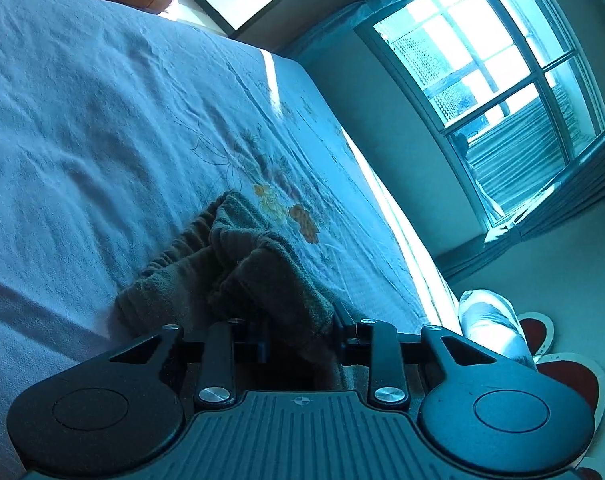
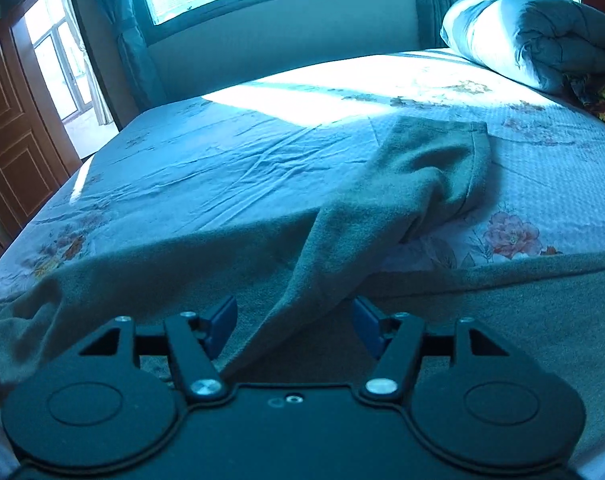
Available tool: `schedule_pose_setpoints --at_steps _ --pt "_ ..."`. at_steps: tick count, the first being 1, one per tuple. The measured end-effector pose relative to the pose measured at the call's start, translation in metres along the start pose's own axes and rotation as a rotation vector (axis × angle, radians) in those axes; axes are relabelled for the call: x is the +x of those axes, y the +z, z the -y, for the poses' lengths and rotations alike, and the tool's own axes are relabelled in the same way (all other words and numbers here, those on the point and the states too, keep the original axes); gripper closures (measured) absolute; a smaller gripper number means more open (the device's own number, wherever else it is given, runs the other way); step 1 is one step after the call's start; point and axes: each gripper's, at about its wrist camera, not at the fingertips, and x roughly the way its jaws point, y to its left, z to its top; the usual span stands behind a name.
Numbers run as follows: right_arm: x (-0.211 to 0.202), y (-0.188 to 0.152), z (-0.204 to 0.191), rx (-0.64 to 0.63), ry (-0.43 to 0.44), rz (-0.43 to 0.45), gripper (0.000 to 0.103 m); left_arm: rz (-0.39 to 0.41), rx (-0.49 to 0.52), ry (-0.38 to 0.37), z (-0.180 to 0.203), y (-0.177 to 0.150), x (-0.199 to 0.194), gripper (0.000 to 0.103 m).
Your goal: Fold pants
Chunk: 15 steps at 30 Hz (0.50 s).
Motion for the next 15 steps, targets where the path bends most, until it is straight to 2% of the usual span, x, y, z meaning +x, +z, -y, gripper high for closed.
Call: schedule_pose_setpoints --at_steps 1,2,3,4,5,6,7,8,10,11,12,13,14,15 --pt "0.012 0.003 0.002 0.043 -0.007 -0.039 0.046 -0.009 0.008 -0.012 -0.001 0.002 0.000 0.072" --pt "0.026 0.006 0.008 0.097 -0.005 -0.084 0.061 -0.013 0.023 -0.009 -0.002 0.003 -0.001 0.072" --pt "0.039 0.007 0.016 0.156 0.029 -0.130 0.086 -0.019 0.032 -0.001 -0.002 0.005 0.001 0.072" --pt "0.046 0.008 0.024 0.214 0.064 -0.166 0.102 -0.050 0.044 -0.005 -0.001 0.011 0.005 0.072" --pt "0.047 0.012 0.033 0.265 0.112 -0.161 0.103 -0.092 0.070 -0.006 0.003 0.019 0.010 0.072" --pt "0.035 0.021 0.035 0.253 0.143 -0.104 0.103 -0.155 0.105 -0.032 0.010 0.030 0.017 0.072" --pt "0.018 0.030 0.035 0.230 0.197 -0.029 0.103 -0.202 0.150 -0.124 0.022 0.047 0.017 0.073" --pt "-0.004 0.038 0.033 0.203 0.271 0.051 0.103 -0.197 0.196 -0.228 0.034 0.062 0.012 0.074" --pt "-0.055 0.040 0.026 0.109 0.335 0.194 0.103 -0.145 0.263 -0.414 0.043 0.080 -0.003 0.074" --pt "-0.079 0.026 0.030 0.093 0.379 0.262 0.103 -0.128 0.252 -0.451 0.035 0.084 -0.007 0.074" --pt "-0.086 0.010 0.036 0.105 0.386 0.268 0.103 -0.142 0.190 -0.408 0.015 0.085 -0.005 0.074" --pt "-0.080 -0.009 0.040 0.091 0.363 0.233 0.103 -0.183 0.141 -0.279 -0.006 0.082 0.002 0.074" --pt "-0.061 -0.031 0.040 0.045 0.315 0.125 0.103 -0.228 0.114 -0.174 -0.023 0.075 0.008 0.074" --pt "-0.039 -0.050 0.038 0.025 0.237 0.010 0.103 -0.270 0.102 -0.108 -0.040 0.062 0.013 0.075"
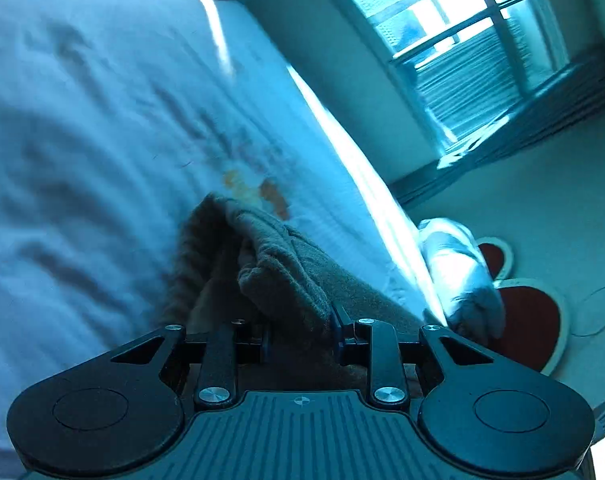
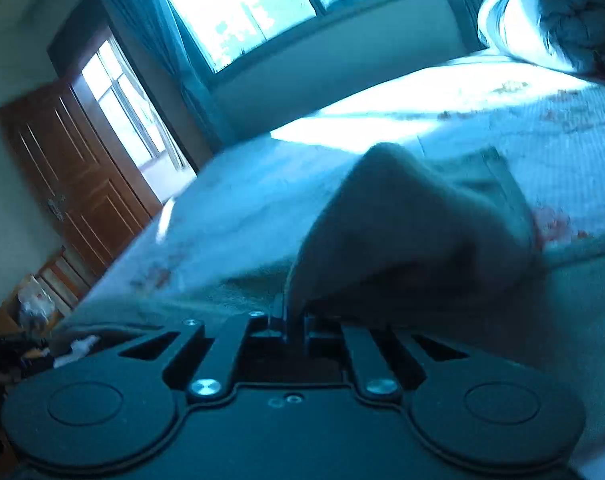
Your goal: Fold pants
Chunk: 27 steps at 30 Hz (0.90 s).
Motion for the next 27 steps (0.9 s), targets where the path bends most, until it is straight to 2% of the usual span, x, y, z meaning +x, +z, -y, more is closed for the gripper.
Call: schedule_pose_setpoints --at_steps 1,3,5,8,9,11,13,15,17,19,22,25,26,27 --pt "0.011 -0.016 0.004 0.013 -0.034 -0.053 0.103 -0.019 0.004 0.034 -0.007 -0.011 0.004 0.076" --pt "0.014 -0.034 0.008 0.047 -0.031 -0.041 0.103 0.023 -0.011 0.015 -0.012 -0.022 0.000 0.077" --pt "0.012 -0.032 0.010 0.078 -0.032 -0.033 0.103 0.042 -0.001 0.026 -0.006 -0.026 0.001 0.077" --pt "0.013 -0.024 0.001 0.022 -0.057 -0.043 0.103 0.035 0.025 0.049 0.005 -0.022 0.002 0.077" --pt "0.009 -0.022 0.000 0.022 -0.053 -0.035 0.103 0.038 0.029 0.042 0.009 -0.020 0.000 0.077" --pt "-0.012 -0.009 -0.005 0.024 -0.011 0.032 0.103 0.065 0.034 -0.025 0.013 -0.015 -0.011 0.077" --pt "-0.029 -0.006 -0.011 0.003 0.006 0.069 0.103 0.090 0.081 -0.067 0.024 -0.014 -0.025 0.077" --pt "-0.031 -0.014 -0.008 -0.001 0.003 0.054 0.103 0.055 0.104 -0.003 0.018 -0.018 -0.028 0.077" --pt "-0.009 -0.027 0.005 0.022 -0.038 -0.041 0.103 -0.013 0.085 0.069 0.001 -0.023 -0.016 0.077" --pt "-0.003 -0.033 0.007 0.061 -0.036 -0.045 0.103 0.019 0.047 0.044 -0.008 -0.028 -0.014 0.077" --pt "-0.007 -0.028 0.001 0.049 -0.037 -0.033 0.103 0.037 0.063 0.047 -0.001 -0.028 -0.014 0.076" --pt "-0.022 -0.021 -0.005 0.030 -0.002 0.009 0.103 0.065 0.080 0.004 0.003 -0.024 -0.023 0.076" --pt "-0.025 -0.021 -0.007 0.018 0.003 0.017 0.103 0.065 0.102 0.014 0.006 -0.024 -0.024 0.076" --pt "-0.021 -0.023 -0.007 0.005 -0.003 0.002 0.103 0.047 0.133 0.071 0.007 -0.025 -0.021 0.076"
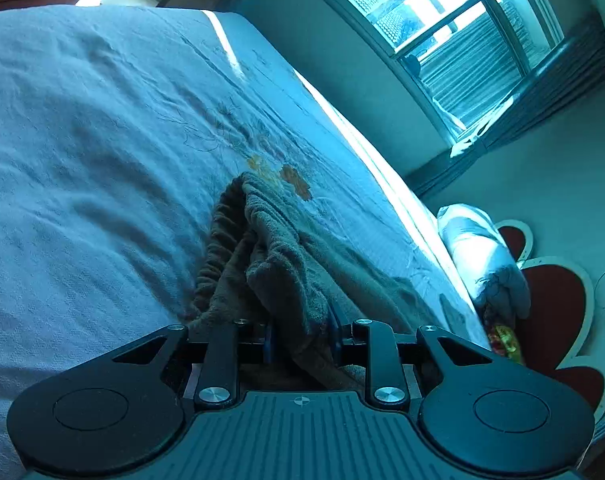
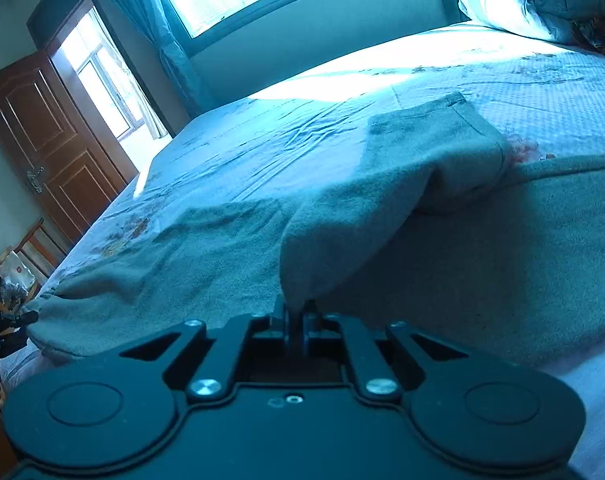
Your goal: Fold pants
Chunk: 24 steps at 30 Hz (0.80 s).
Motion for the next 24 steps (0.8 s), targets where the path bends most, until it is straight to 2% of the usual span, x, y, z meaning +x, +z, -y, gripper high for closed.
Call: schedule_pose_setpoints --at_steps 2,5,7,8,9,11,15,19,21,24 --pt "0.020 -0.008 0.006 0.005 -0.033 -0.079 0.103 -0.021 -0.022 0.019 -0.008 -0.004 0.007 0.076" --pt "0.019 -0.008 0.007 0.027 -0.026 -0.070 0.102 0.013 -0.030 0.025 -0.004 -0.007 0.004 0.075" --pt "0.009 -0.005 0.005 0.019 -0.038 -0.045 0.093 0.038 0.002 0.077 0.010 -0.010 -0.004 0.067" --pt "0.003 -0.005 0.003 -0.007 -0.046 -0.029 0.092 0.059 0.020 0.102 0.017 -0.013 -0.010 0.053" --pt "-0.003 -0.004 0.002 -0.025 -0.049 -0.015 0.092 0.099 0.041 0.158 0.028 -0.018 -0.018 0.023" --pt "-0.013 -0.003 0.002 -0.047 -0.060 0.008 0.091 0.156 0.090 0.273 0.048 -0.027 -0.030 0.001" --pt "-0.028 -0.003 -0.004 -0.121 -0.102 0.056 0.090 0.177 0.172 0.428 0.084 -0.050 -0.037 0.001" --pt "-0.036 0.004 -0.014 -0.211 -0.163 0.106 0.089 0.191 0.319 0.582 0.136 -0.073 -0.017 0.000" --pt "-0.031 0.010 -0.019 -0.256 -0.181 0.110 0.089 0.171 0.360 0.593 0.161 -0.084 0.004 0.000" --pt "-0.018 0.023 -0.026 -0.288 -0.196 0.108 0.089 0.104 0.364 0.581 0.189 -0.099 0.038 0.000"
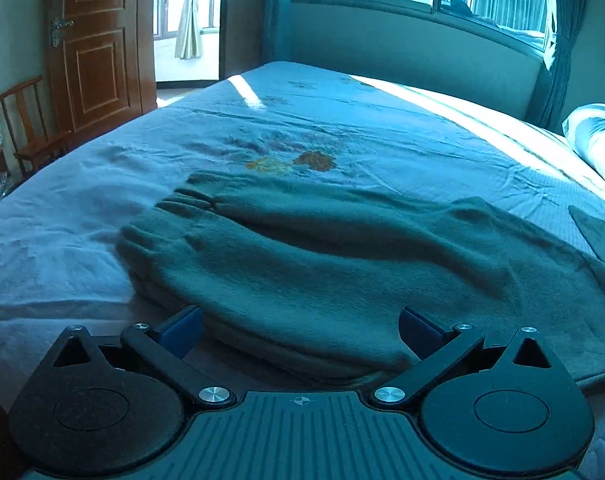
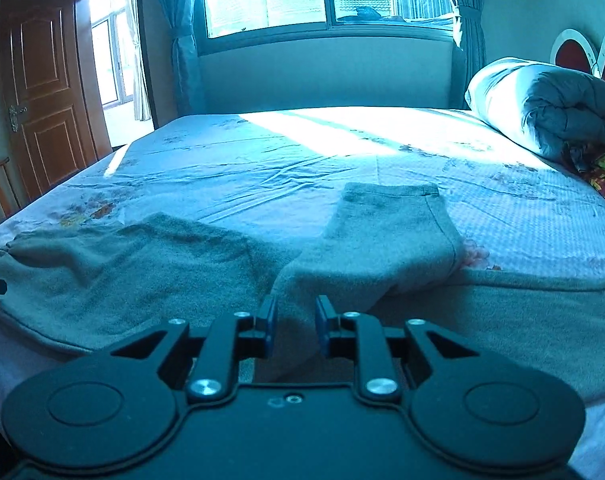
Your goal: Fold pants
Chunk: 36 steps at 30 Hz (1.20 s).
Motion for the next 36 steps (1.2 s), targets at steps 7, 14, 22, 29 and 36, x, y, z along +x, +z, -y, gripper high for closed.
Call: schedule_pose_setpoints --at_steps 7,14,22,29,36 --pt "0.040 0.028 -0.029 -0.165 -0.058 -0.005 0.053 -0.039 0.175 0.027 0.089 -0.013 0.014 0.000" --pt "0.068 0.020 -0.002 -0.190 -0.187 -0.134 0.103 -0.043 0.191 -0.033 0.082 -0.026 0.021 0.000" --pt "-0.008 -0.033 0.096 0.134 -0.309 -0.134 0.103 -0.024 0.194 -0.035 0.084 -0.030 0.024 0.000" --pt "0.026 0.022 0.024 -0.023 -0.100 -0.039 0.082 -0.037 0.190 -0.020 0.085 -0.027 0.024 0.000" --pt "0.090 0.022 -0.002 -0.206 -0.174 -0.166 0.098 -0.038 0.189 -0.005 0.087 -0.028 0.024 0.000"
